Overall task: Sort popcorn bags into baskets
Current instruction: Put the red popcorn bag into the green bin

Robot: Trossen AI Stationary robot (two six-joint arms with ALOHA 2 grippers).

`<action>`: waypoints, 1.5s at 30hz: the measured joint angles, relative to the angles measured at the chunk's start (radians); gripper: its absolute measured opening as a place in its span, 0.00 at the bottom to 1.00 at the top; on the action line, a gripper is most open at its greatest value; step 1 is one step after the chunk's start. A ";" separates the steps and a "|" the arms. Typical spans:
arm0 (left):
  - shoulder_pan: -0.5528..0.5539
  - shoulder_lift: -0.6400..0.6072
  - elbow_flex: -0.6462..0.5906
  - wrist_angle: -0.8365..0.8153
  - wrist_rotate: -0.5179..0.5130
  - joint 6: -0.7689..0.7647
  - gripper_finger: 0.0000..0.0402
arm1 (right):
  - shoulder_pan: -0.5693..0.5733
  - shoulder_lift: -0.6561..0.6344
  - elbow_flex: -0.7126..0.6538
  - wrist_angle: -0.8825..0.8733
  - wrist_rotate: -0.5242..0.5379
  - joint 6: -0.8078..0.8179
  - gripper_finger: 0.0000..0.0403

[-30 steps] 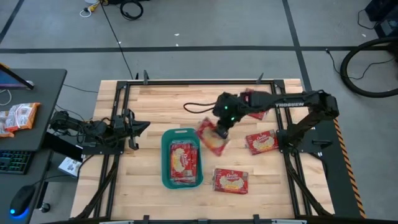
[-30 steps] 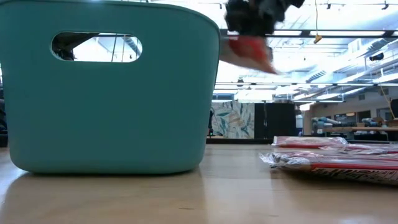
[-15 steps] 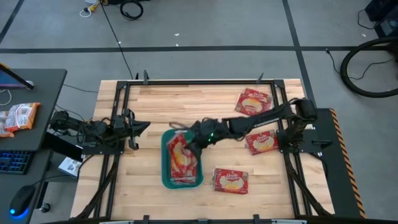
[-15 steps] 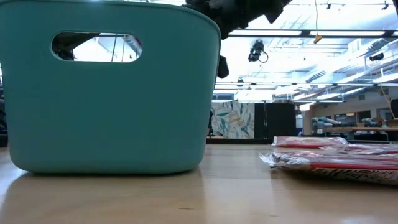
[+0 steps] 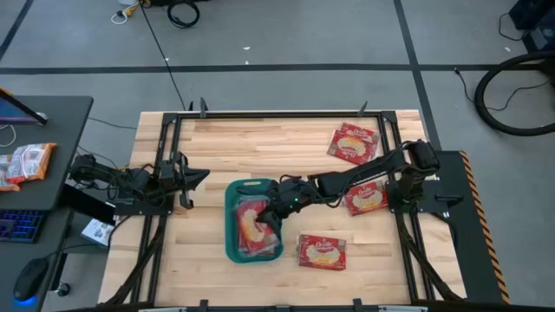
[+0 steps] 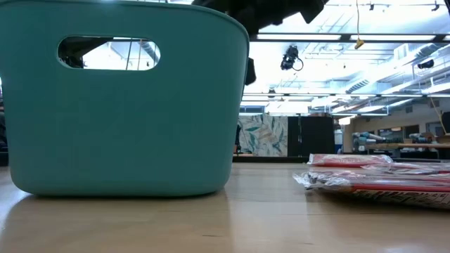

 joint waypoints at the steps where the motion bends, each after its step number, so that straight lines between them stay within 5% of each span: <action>1: 0.000 0.000 0.000 0.000 0.000 0.000 0.02 | -0.005 -0.015 0.000 -0.021 -0.039 -0.024 0.33; 6: -0.002 0.000 0.000 0.001 0.000 0.000 0.02 | 0.002 -0.107 0.002 -0.241 -0.161 -0.187 0.34; 12: -0.001 0.000 0.000 0.001 0.000 0.000 0.02 | 0.133 -0.133 0.001 -0.544 0.079 -0.211 0.31; 20: 0.000 0.000 0.000 -0.003 -0.001 0.000 0.02 | 0.361 -0.099 0.000 -0.683 0.366 -0.145 0.31; 30: 0.000 0.000 0.000 -0.002 -0.001 0.000 0.02 | 0.511 0.068 0.094 -0.707 0.422 -0.140 0.29; 36: 0.000 0.000 0.000 0.007 -0.003 0.008 0.02 | 0.551 0.216 0.286 -0.950 0.472 -0.171 0.30; 45: 0.000 0.000 0.000 0.006 -0.004 0.042 0.02 | 0.554 0.333 0.415 -1.100 0.360 -0.098 0.47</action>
